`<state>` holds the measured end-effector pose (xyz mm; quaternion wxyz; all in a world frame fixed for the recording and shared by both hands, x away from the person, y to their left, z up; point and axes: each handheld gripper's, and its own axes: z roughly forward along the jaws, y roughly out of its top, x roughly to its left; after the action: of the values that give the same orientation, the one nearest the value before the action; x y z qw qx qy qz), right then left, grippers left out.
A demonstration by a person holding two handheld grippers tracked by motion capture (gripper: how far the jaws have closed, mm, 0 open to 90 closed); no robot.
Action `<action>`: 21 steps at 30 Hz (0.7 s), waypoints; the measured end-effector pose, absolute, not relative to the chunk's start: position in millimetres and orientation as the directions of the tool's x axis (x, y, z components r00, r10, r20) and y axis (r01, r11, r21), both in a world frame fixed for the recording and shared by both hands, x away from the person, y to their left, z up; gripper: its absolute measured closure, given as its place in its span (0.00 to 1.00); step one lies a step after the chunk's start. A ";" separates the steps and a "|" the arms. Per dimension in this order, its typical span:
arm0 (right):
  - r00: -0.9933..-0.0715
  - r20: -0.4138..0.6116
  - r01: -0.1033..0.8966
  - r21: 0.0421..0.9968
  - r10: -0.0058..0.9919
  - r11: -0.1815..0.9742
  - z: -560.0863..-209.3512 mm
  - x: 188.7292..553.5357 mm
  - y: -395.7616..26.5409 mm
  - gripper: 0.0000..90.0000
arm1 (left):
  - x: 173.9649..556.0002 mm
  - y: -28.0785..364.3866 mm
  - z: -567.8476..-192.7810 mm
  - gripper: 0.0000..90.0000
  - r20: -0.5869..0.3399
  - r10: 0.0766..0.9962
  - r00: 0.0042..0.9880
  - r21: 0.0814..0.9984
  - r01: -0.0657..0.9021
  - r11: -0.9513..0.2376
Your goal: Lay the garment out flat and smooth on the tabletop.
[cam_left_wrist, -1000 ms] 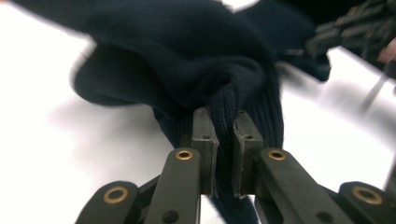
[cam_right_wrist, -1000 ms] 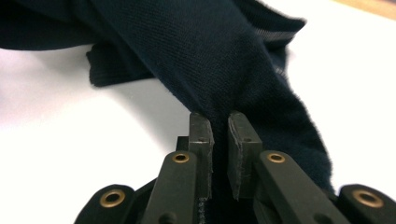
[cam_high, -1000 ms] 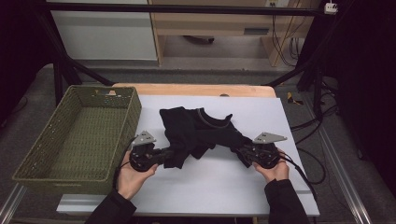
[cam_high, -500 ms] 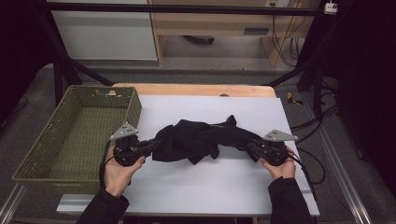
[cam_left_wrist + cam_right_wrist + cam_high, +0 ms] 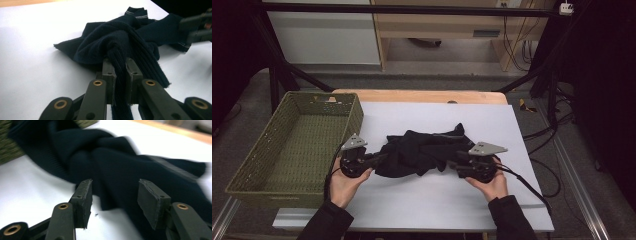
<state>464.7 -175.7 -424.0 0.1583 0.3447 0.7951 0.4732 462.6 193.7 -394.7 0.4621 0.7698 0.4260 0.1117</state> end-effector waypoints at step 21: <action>-0.758 0.075 0.466 0.757 0.648 0.458 -475.5 486.1 -73.3 0.55 | 465.6 196.2 -391.5 0.90 -0.219 0.756 0.617 0.821 0.535 -0.198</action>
<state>486.1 -73.3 -475.5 0.1126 0.3291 0.8464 0.4034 465.6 196.2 -391.5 0.4723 0.7650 0.4219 0.1171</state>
